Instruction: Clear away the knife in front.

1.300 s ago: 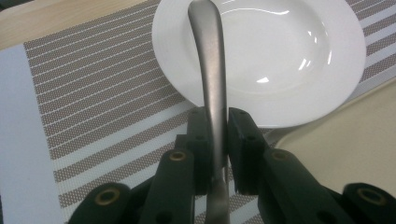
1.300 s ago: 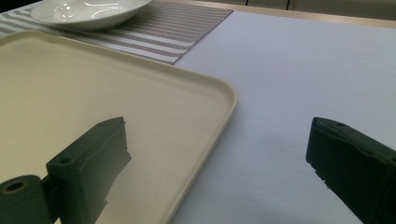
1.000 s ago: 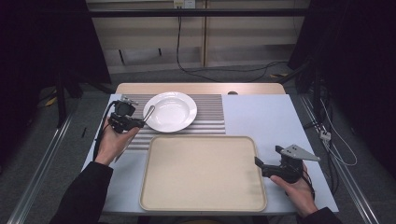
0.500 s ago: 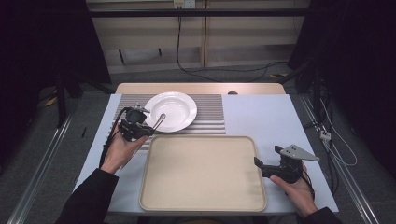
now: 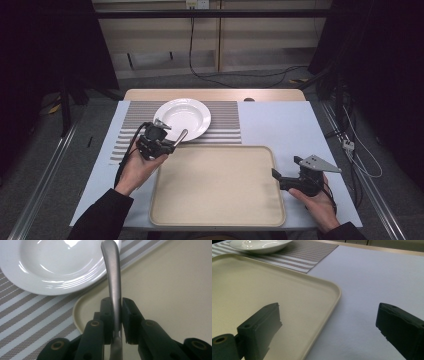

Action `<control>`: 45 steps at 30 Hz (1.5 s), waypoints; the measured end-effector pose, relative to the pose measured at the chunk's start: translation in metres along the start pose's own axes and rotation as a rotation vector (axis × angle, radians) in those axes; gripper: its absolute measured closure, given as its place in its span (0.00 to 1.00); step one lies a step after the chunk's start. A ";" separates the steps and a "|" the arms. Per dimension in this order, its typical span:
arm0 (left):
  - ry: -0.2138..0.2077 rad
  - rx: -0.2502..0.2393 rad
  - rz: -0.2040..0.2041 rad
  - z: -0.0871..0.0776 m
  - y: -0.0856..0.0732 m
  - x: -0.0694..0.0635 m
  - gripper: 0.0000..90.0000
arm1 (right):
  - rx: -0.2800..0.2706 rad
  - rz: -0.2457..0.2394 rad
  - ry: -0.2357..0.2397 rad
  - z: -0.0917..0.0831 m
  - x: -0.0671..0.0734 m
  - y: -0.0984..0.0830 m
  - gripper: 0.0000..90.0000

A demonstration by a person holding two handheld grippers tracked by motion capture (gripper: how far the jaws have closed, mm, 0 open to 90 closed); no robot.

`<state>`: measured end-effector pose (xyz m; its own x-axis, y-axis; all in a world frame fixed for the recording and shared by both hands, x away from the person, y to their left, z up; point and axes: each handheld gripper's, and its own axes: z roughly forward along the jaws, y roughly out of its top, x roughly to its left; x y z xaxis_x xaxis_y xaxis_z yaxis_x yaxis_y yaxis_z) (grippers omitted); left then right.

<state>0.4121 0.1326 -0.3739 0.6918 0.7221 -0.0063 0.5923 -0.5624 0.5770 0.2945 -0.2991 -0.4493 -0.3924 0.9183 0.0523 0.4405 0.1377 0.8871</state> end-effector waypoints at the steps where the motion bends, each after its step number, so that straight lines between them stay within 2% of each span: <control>1: 0.000 0.004 0.003 0.001 0.000 -0.002 0.89 | 0.000 0.000 -0.002 0.000 0.000 0.000 0.06; 6: -0.009 0.011 0.013 0.008 -0.001 -0.010 0.89 | 0.002 0.000 -0.003 0.000 0.000 0.000 0.06; 9: -0.018 0.034 0.032 0.016 -0.002 -0.017 0.89 | 0.003 0.001 -0.005 0.000 0.000 0.000 0.06; 13: -0.031 0.041 0.050 0.022 -0.002 -0.025 0.89 | 0.004 -0.005 -0.008 -0.001 0.001 0.000 0.06; 21: -0.042 0.068 0.033 0.032 -0.003 -0.034 0.89 | 0.005 -0.007 -0.009 -0.001 0.001 0.000 0.06; 23: -0.045 0.077 0.042 0.034 -0.004 -0.038 0.89 | 0.005 -0.006 -0.008 0.000 0.001 0.000 0.06; 25: -0.058 0.085 0.034 0.037 -0.006 -0.042 0.89 | 0.005 -0.007 -0.007 0.000 0.001 0.000 0.06; 27: -0.048 0.100 0.049 0.041 -0.007 -0.048 0.89 | 0.006 -0.004 -0.005 0.000 0.001 0.000 0.06; 32: -0.065 0.121 0.060 0.048 -0.009 -0.051 0.88 | 0.005 -0.007 -0.003 -0.001 0.001 0.000 0.06; 40: -0.065 0.143 0.043 0.057 -0.013 -0.052 0.88 | 0.008 -0.006 -0.003 0.000 0.000 -0.001 0.06; 45: -0.065 0.136 0.034 0.056 -0.016 -0.050 0.88 | 0.007 -0.006 -0.002 -0.001 0.001 -0.001 0.06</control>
<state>0.3905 0.0830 -0.4283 0.7348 0.6768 -0.0439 0.6158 -0.6386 0.4615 0.2934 -0.2988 -0.4495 -0.3933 0.9183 0.0455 0.4434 0.1460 0.8843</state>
